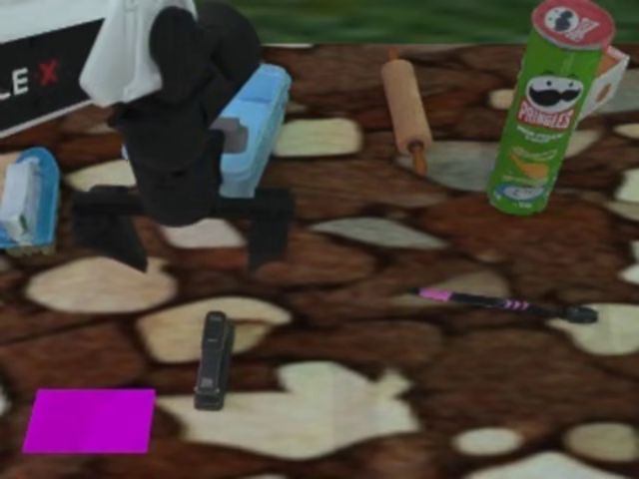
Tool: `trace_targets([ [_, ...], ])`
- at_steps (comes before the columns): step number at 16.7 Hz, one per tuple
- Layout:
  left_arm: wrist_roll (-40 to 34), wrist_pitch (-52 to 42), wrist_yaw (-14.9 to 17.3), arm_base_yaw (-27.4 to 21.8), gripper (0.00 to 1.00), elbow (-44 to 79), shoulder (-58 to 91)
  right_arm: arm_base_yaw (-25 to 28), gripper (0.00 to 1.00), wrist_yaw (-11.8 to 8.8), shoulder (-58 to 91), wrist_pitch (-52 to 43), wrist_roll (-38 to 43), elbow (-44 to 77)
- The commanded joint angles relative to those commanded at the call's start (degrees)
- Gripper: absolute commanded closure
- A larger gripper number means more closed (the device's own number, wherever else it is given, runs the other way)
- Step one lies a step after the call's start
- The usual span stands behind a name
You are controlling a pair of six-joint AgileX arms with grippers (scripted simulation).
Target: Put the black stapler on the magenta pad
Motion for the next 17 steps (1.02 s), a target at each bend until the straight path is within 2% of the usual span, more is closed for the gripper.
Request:
trace_targets([
  [6, 0.13, 1.02, 0.01, 0.24, 0.0, -0.88, 0.22, 0.0, 0.0, 0.0, 0.0, 0.0, 0.0, 0.0],
  [13, 0.26, 17.48, 0.04, 0.17, 0.0, -10.96, 6.06, 0.0, 0.0, 0.0, 0.0, 0.0, 0.0, 0.0],
  [17, 0.25, 21.02, 0.05, 0.13, 0.0, -13.43, 7.59, 0.0, 0.0, 0.0, 0.0, 0.0, 0.0, 0.0],
])
